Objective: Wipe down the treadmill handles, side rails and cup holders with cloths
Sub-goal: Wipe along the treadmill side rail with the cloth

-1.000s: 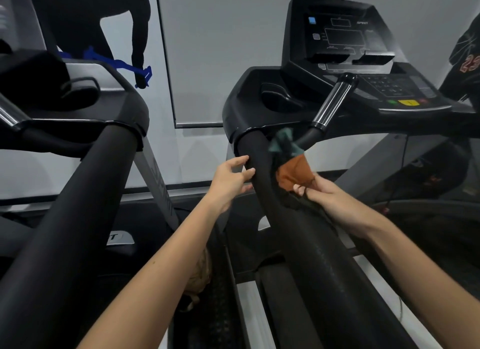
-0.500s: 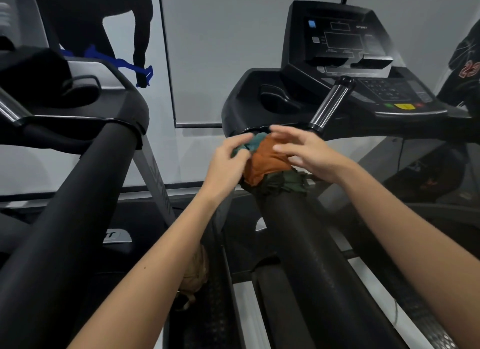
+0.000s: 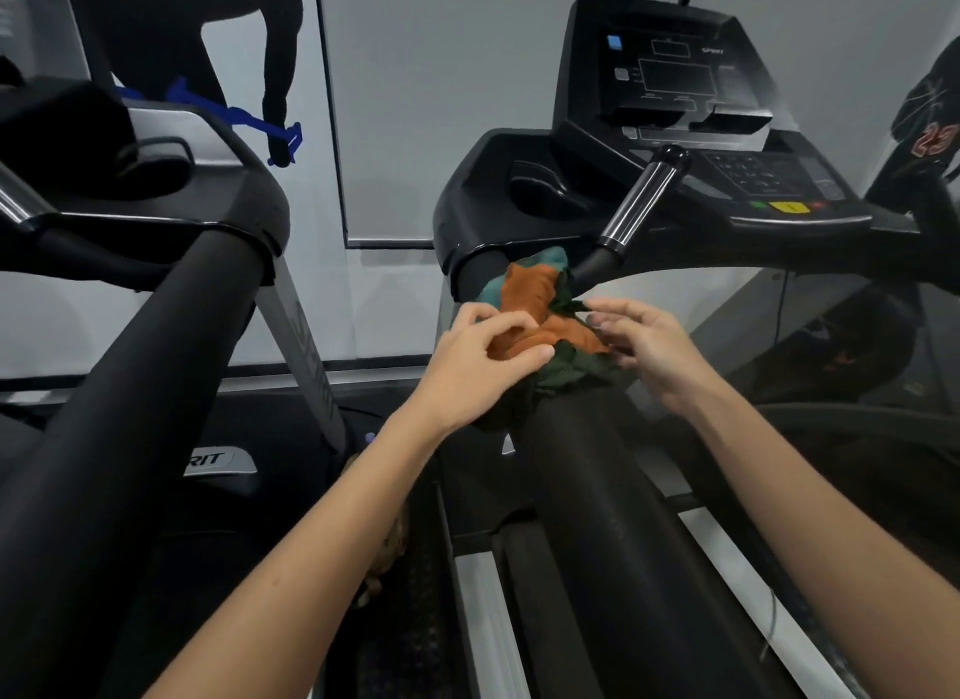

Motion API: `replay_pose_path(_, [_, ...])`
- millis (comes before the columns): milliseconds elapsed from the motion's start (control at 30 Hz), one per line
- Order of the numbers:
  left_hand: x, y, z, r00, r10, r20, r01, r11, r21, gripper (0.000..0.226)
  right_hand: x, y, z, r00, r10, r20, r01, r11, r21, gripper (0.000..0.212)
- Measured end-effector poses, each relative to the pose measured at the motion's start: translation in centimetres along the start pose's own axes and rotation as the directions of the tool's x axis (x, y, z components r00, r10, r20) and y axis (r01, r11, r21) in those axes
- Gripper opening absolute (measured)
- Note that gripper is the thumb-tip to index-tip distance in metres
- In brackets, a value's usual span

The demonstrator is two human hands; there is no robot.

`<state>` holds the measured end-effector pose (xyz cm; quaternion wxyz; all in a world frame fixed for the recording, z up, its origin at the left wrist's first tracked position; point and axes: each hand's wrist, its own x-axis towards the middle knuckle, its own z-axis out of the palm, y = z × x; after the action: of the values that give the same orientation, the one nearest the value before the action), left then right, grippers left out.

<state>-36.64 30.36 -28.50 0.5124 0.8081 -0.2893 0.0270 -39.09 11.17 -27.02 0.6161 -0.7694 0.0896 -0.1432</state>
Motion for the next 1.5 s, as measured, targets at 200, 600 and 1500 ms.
replay_pose_path(200, [-4.9, 1.5, 1.1, 0.991, -0.051, 0.124, 0.055, 0.998, -0.035, 0.039, -1.9, 0.0, 2.1, 0.994, 0.040, 0.098, -0.049, 0.994, 0.093, 0.027])
replay_pose_path(600, [4.2, -4.1, 0.2, 0.961, -0.234, -0.149, 0.180, 0.934, -0.307, 0.038, -0.4, -0.8, 4.1, 0.982, 0.128, 0.141, -0.161, 0.953, 0.256, 0.031])
replay_pose_path(1500, [4.0, -5.8, 1.4, 0.905, -0.407, -0.124, 0.201, 0.665, -0.719, 0.023, 1.6, 0.6, 4.1, 0.987, 0.102, 0.125, -0.127, 0.969, 0.210, 0.032])
